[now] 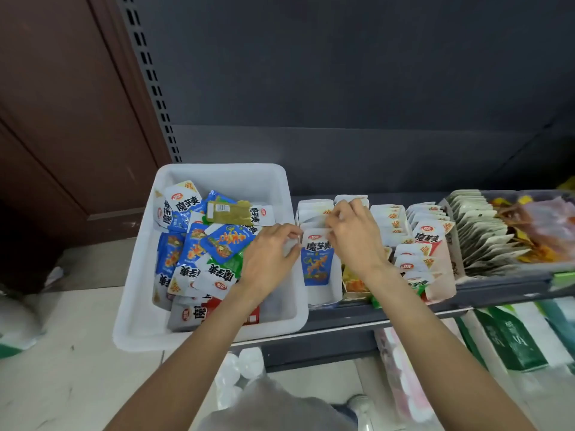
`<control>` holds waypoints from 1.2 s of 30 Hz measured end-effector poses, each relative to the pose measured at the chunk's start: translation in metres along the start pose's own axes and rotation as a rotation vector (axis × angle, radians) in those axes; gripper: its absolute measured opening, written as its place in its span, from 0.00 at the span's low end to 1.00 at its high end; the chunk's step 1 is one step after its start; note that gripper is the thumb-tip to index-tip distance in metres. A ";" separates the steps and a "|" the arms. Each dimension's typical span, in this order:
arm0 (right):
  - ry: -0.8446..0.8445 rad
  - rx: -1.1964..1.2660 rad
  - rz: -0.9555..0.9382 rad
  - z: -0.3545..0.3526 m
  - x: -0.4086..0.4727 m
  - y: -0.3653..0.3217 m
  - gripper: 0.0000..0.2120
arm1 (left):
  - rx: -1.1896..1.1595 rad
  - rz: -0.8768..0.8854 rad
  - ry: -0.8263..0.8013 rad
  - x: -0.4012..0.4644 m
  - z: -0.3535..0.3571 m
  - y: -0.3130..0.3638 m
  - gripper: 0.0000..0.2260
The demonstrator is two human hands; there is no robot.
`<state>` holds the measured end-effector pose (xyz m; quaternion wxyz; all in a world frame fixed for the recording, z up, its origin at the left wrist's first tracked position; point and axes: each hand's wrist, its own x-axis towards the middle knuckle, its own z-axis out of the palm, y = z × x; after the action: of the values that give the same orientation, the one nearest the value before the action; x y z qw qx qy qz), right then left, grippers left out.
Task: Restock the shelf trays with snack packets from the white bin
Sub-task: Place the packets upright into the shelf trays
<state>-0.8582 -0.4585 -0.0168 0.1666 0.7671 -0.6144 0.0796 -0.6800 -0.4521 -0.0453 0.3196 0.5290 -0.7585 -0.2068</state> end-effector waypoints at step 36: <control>-0.453 0.337 -0.110 0.047 0.031 -0.133 0.18 | 0.680 -0.232 -0.426 -0.002 -0.056 -0.111 0.30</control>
<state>-0.7258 -0.4786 -0.0710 -0.1007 0.8143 -0.5716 -0.0018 -0.5660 -0.4883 -0.0781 -0.0626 0.6319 -0.7679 -0.0840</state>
